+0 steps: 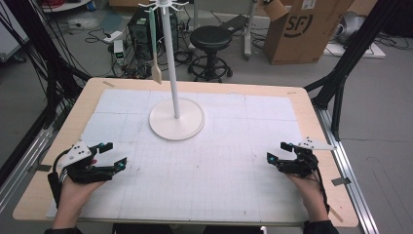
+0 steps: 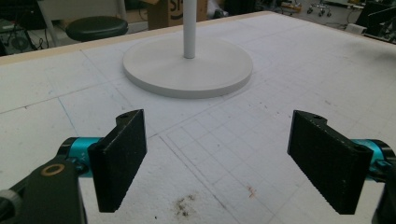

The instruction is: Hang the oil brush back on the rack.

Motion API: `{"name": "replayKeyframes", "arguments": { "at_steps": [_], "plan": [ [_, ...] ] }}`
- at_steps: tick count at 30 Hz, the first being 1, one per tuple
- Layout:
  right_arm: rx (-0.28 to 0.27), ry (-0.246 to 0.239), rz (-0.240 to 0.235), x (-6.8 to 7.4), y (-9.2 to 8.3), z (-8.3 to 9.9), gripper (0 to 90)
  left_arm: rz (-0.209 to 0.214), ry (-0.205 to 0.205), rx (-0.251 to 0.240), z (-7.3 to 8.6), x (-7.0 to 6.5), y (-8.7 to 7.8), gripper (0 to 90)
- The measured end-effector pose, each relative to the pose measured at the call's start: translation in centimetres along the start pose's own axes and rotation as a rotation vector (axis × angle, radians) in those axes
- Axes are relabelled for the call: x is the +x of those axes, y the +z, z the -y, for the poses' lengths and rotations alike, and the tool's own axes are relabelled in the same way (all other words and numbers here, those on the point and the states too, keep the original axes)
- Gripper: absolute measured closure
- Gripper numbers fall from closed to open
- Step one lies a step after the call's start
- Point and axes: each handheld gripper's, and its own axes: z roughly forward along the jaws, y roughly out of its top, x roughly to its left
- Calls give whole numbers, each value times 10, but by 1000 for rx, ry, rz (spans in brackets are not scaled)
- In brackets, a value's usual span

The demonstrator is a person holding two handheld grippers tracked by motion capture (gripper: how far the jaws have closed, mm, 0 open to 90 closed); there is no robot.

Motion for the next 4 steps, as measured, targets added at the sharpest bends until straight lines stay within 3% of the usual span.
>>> {"name": "replayKeyframes", "arguments": {
  "at_steps": [4],
  "plan": [
    [1, -1, 0, 0, 1, 0, 153, 3, -3, 0, 2, 0, 0, 203]
  ]
}}
